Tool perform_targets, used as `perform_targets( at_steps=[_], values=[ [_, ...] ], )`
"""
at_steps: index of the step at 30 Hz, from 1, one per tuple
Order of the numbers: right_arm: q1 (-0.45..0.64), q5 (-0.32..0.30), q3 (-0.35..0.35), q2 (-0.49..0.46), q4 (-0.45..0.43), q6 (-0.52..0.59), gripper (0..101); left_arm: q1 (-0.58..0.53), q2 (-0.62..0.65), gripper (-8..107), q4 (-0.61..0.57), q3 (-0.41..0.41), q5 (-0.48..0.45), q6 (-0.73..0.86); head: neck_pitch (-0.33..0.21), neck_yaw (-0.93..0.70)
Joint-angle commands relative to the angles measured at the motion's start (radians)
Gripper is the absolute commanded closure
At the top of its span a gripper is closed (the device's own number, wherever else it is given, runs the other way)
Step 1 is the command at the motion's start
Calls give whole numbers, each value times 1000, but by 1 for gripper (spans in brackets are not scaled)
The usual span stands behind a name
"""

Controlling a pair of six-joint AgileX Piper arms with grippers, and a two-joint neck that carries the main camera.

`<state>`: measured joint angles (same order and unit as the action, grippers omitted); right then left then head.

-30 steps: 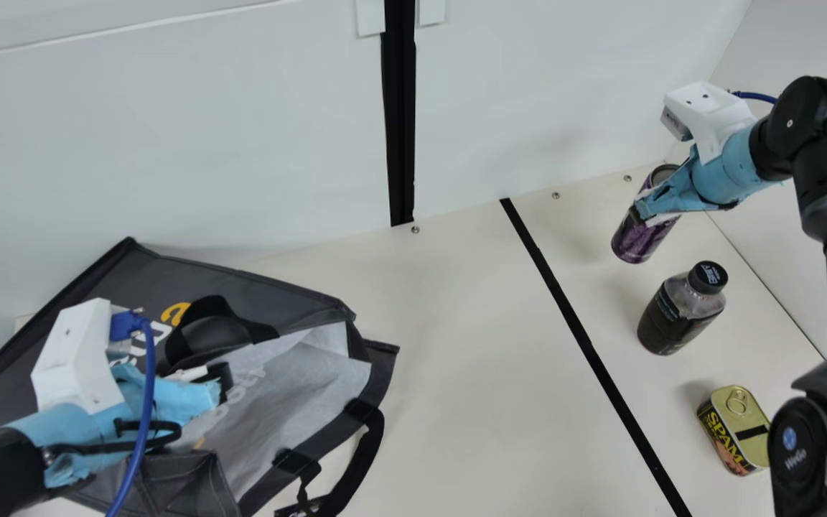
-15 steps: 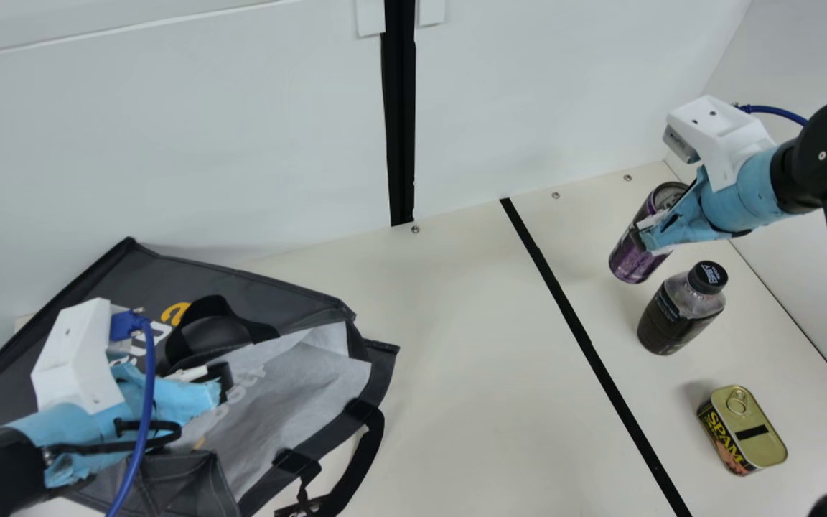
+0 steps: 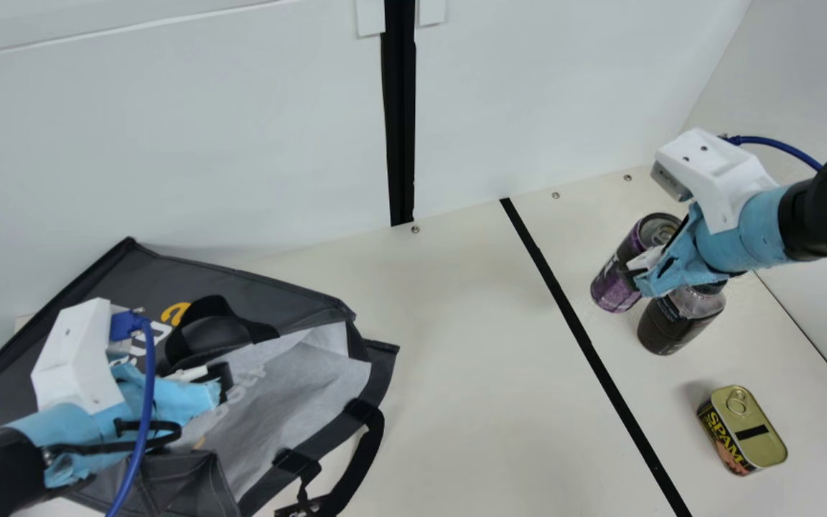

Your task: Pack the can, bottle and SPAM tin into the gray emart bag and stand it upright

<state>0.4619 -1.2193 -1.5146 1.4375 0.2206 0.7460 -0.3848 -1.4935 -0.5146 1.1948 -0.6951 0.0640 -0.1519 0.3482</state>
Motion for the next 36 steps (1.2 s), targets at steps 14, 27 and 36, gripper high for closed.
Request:
perform_targets(
  at_steps=[14, 27, 36],
  values=[
    [-71, -1, 106, -89, 47, 84, 101, 0, 0, 107, 0, 0, 0, 0, -23, 1],
    [-187, -1, 212, -156, 99, 128, 101, 0, 0, 107, 0, 0, 0, 0, -23, 1],
    [-268, -1, 272, -197, 124, 141, 101, 0, 0, 107, 0, 0, 0, 0, -23, 1]
  ],
)
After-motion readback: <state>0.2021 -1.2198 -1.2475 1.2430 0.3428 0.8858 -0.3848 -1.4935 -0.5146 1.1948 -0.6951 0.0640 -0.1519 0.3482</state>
